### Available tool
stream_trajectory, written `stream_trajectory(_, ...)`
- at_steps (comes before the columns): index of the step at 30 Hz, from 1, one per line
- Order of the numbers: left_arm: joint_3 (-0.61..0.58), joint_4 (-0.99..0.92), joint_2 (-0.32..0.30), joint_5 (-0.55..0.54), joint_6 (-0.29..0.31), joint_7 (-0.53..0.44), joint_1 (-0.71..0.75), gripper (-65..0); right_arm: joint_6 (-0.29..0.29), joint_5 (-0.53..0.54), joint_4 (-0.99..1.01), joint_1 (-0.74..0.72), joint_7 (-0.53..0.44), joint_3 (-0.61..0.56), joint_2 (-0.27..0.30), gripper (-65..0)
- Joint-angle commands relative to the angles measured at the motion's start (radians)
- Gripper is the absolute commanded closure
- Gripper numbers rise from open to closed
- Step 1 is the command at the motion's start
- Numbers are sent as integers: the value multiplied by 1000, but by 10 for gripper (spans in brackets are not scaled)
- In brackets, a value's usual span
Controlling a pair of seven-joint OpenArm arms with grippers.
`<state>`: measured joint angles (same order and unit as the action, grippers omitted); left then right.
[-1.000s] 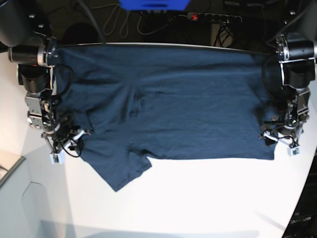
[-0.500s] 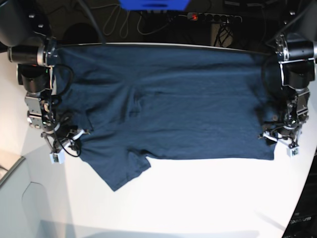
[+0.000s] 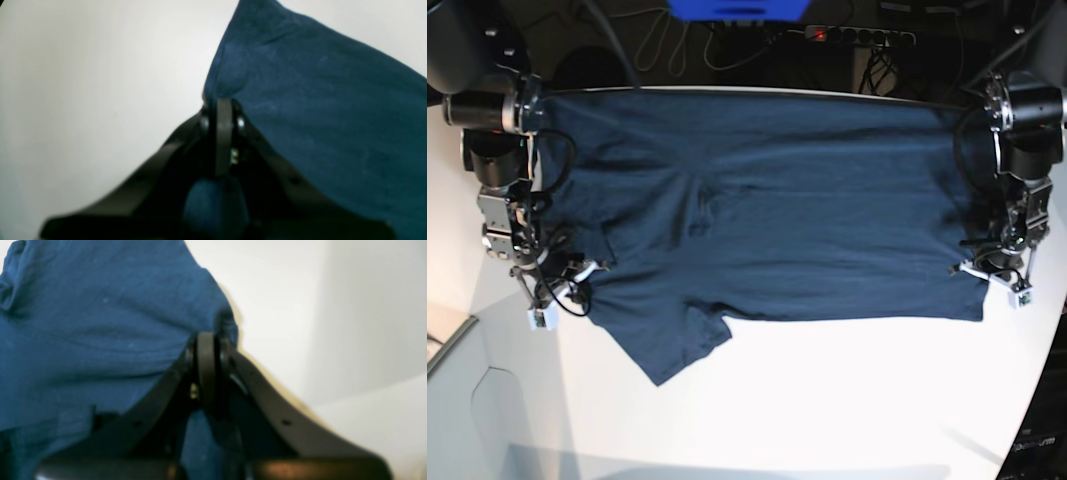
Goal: Layout the t-shirt on the table in an organized manner, then fold the t-shirt properly
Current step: 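Grasp the t-shirt side edges midway with both grippers, then fold the grasped midline over toward the collar edge with both grippers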
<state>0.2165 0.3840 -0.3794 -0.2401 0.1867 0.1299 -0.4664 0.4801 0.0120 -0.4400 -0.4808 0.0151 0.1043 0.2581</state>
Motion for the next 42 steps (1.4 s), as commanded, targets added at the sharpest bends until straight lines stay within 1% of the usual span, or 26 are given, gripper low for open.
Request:
stream_trajectory(1,2,8,-13,-2,3,18,-18,-3,-10,-14,-3,-8,35,1,8,0)
stream_trajectory(4,4,89,-13,-3,3,27,-10,-3,-10,-14,-3,-8,35,1,8,0)
stream_trajectory(8,4,274,-13,-6,3,30,67,-3,-10,-13,-6,-11,30,5,8,0)
stream_trajectory(11,4,344,-11,-57,3,30,111,-3,-10,-13,-9,-12,29,7,8,0)
stream_trajectory(15,4,364,-16,-129,1,32,148,-3,-10,-11,-93,6,35,8,7,0)
stream_trajectory(19,4,364,-17,-175,1,32,179,-3,-10,-11,-239,81,36,8,4,0)
stream_trajectory(25,4,366,-19,-224,3,32,182,-3,-10,-7,-418,185,35,15,4,0)
stream_trajectory(27,4,366,-19,-241,3,32,183,-3,-10,-7,-477,222,33,51,2,0)
stream_trajectory(32,4,367,-20,-250,3,30,192,-3,-10,-7,-563,276,36,124,-19,0)
stream_trajectory(35,4,402,-20,-252,3,30,205,-3,-10,-7,-592,308,36,137,-19,0)
stream_trajectory(37,10,450,-20,-252,3,30,242,-3,-10,-7,-621,337,36,137,-19,0)
stream_trajectory(41,94,556,-16,-252,3,34,311,-2,-10,-7,-684,396,30,137,-24,0)
stream_trajectory(42,106,568,-14,-252,3,47,321,-2,-10,-7,-701,410,30,137,-24,0)
